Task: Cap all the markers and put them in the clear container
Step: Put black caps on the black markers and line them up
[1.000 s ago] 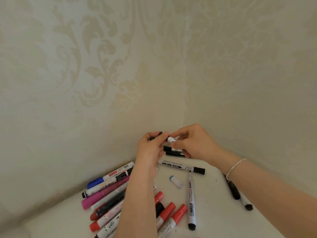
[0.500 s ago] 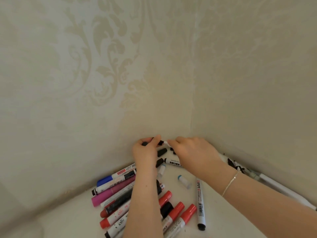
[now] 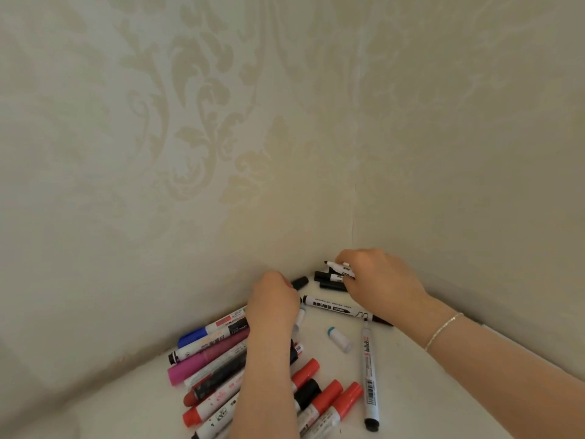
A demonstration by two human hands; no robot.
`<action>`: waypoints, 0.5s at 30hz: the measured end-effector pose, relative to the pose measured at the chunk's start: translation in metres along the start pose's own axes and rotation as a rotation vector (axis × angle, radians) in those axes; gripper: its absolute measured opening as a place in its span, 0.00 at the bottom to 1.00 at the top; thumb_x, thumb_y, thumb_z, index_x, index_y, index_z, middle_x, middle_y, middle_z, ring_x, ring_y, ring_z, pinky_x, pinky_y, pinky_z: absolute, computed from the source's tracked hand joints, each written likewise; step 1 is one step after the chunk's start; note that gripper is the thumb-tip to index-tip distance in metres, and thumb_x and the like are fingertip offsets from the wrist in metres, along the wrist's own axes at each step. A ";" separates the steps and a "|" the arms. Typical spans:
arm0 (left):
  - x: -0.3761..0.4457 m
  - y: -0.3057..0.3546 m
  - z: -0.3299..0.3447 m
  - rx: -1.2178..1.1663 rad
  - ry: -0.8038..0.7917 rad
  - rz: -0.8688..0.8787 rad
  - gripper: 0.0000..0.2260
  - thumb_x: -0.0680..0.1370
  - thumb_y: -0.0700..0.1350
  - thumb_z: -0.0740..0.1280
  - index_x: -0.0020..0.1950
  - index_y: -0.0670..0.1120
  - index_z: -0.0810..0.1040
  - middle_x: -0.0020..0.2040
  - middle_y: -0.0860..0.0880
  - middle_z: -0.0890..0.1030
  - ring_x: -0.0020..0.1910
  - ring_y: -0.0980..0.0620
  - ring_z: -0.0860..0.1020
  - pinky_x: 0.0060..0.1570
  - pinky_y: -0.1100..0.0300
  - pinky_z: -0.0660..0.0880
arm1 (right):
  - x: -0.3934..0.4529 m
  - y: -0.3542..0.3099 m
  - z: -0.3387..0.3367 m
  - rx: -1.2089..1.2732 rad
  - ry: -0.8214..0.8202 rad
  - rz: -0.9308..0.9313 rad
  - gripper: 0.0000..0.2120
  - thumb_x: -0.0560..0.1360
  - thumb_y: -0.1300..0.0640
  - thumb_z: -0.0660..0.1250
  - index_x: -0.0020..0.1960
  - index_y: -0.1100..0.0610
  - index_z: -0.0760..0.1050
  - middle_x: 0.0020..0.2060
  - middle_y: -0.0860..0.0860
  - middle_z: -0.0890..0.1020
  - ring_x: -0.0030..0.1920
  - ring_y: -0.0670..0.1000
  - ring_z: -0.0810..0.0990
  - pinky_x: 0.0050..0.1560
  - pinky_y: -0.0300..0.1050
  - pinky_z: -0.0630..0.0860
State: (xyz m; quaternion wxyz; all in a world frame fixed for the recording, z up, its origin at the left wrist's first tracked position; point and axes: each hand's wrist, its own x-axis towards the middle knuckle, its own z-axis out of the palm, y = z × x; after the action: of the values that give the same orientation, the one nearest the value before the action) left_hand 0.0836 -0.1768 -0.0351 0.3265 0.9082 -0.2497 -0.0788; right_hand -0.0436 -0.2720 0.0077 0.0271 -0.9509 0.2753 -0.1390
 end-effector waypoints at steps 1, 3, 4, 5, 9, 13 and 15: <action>0.001 0.000 0.001 0.027 -0.007 0.014 0.11 0.78 0.37 0.59 0.54 0.44 0.80 0.47 0.46 0.80 0.46 0.46 0.78 0.48 0.54 0.77 | 0.000 0.001 -0.001 0.013 -0.002 0.011 0.11 0.78 0.58 0.59 0.59 0.52 0.74 0.51 0.53 0.80 0.48 0.57 0.79 0.42 0.46 0.73; 0.000 0.000 0.003 0.073 -0.006 0.039 0.11 0.78 0.38 0.59 0.53 0.44 0.81 0.48 0.45 0.81 0.44 0.47 0.78 0.45 0.56 0.76 | -0.001 0.002 -0.001 0.046 -0.002 0.029 0.12 0.78 0.58 0.59 0.59 0.51 0.74 0.50 0.53 0.79 0.47 0.56 0.79 0.41 0.45 0.72; 0.000 -0.001 0.004 0.095 0.001 0.050 0.10 0.78 0.39 0.60 0.52 0.45 0.81 0.47 0.46 0.82 0.42 0.48 0.78 0.42 0.57 0.75 | -0.001 0.003 -0.001 0.064 -0.001 0.037 0.12 0.78 0.57 0.60 0.59 0.51 0.75 0.50 0.53 0.80 0.47 0.56 0.79 0.40 0.45 0.72; -0.001 -0.001 0.006 0.108 0.016 0.061 0.10 0.78 0.40 0.61 0.50 0.45 0.82 0.45 0.46 0.82 0.40 0.49 0.77 0.39 0.58 0.74 | -0.001 0.003 -0.001 0.085 -0.002 0.045 0.12 0.78 0.57 0.60 0.60 0.51 0.75 0.50 0.53 0.80 0.47 0.56 0.79 0.40 0.44 0.72; -0.001 -0.004 0.009 0.151 0.114 0.109 0.12 0.79 0.43 0.62 0.57 0.49 0.82 0.50 0.47 0.83 0.51 0.47 0.78 0.51 0.56 0.74 | 0.001 0.004 -0.001 0.188 -0.003 0.084 0.12 0.76 0.56 0.62 0.58 0.49 0.76 0.49 0.51 0.81 0.46 0.55 0.79 0.39 0.43 0.72; -0.006 0.000 0.015 0.298 0.088 0.162 0.18 0.80 0.39 0.57 0.68 0.52 0.73 0.62 0.48 0.77 0.63 0.45 0.68 0.61 0.53 0.64 | 0.005 0.003 0.001 0.281 0.000 0.121 0.13 0.75 0.58 0.62 0.56 0.47 0.77 0.48 0.51 0.81 0.43 0.54 0.79 0.38 0.43 0.74; -0.008 0.003 0.018 0.371 0.072 0.175 0.16 0.81 0.41 0.57 0.67 0.52 0.73 0.63 0.48 0.75 0.64 0.45 0.66 0.63 0.52 0.62 | 0.006 0.003 0.000 0.312 0.006 0.138 0.13 0.74 0.58 0.62 0.55 0.47 0.77 0.48 0.51 0.80 0.43 0.54 0.79 0.38 0.43 0.75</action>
State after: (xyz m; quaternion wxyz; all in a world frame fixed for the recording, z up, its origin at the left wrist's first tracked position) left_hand 0.0699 -0.1843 -0.0473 0.1680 0.9298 -0.3261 0.0295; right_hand -0.0406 -0.2775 0.0084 0.1830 -0.9134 0.3154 -0.1808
